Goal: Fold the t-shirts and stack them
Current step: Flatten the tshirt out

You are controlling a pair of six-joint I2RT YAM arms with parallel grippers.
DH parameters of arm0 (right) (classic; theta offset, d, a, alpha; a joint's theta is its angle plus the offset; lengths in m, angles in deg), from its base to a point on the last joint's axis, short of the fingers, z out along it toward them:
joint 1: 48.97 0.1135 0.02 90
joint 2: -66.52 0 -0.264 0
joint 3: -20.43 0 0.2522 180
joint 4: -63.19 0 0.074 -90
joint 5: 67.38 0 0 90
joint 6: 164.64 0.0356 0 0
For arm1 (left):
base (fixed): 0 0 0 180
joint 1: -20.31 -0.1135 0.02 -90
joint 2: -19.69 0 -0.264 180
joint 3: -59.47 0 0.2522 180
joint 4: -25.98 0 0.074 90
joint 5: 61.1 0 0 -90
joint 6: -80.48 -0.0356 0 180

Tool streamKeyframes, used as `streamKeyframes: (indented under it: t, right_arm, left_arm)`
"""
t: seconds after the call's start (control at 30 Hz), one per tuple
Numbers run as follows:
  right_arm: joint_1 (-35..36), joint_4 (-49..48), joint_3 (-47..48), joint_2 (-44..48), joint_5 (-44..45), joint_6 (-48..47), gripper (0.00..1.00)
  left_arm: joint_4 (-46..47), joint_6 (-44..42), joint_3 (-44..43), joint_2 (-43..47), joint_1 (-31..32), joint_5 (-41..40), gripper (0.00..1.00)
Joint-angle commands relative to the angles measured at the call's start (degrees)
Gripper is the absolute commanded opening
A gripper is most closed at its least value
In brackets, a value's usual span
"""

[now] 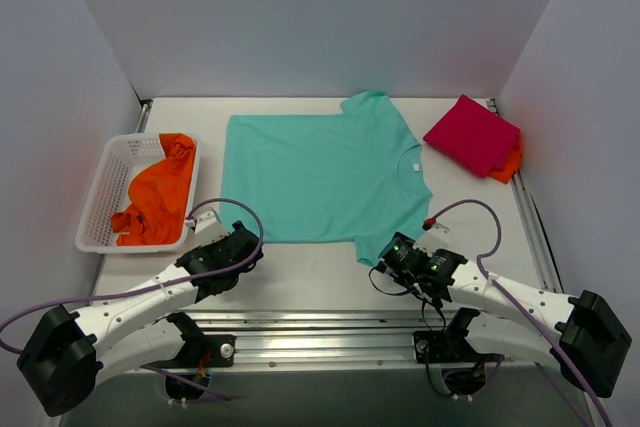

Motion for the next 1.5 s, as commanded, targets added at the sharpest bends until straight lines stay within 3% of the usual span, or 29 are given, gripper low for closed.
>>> streamKeyframes:
  t: [0.0,0.4,0.63,0.93,1.13,1.47]
  right_arm:
    - [0.38,0.87,0.30,0.50,5.32,3.43,0.84]
    - [-2.86,-2.46,2.85,-6.71,4.72,0.28,0.75]
    - [-6.55,-2.65,4.08,-9.78,-0.03,-3.06,0.58]
    - [-6.73,8.41,7.42,-11.02,-1.01,-4.30,0.58]
    - [-6.74,10.71,8.83,-12.94,-1.79,-4.48,0.58]
    - [-6.56,4.92,7.42,-18.57,-5.57,-4.48,0.48]
  left_arm:
    - [1.75,-1.15,-1.02,0.89,-0.63,0.29,0.99]
    - [1.04,-3.35,-0.93,3.62,-2.73,0.11,1.00]
    - [2.28,-4.67,-0.49,3.62,-4.32,1.43,1.00]
    - [3.15,-5.38,0.83,6.25,-5.29,3.54,1.00]
    - [3.60,-6.34,1.00,6.78,-5.99,3.81,1.00]
    - [5.09,-8.01,1.62,7.66,-7.66,5.56,1.00]
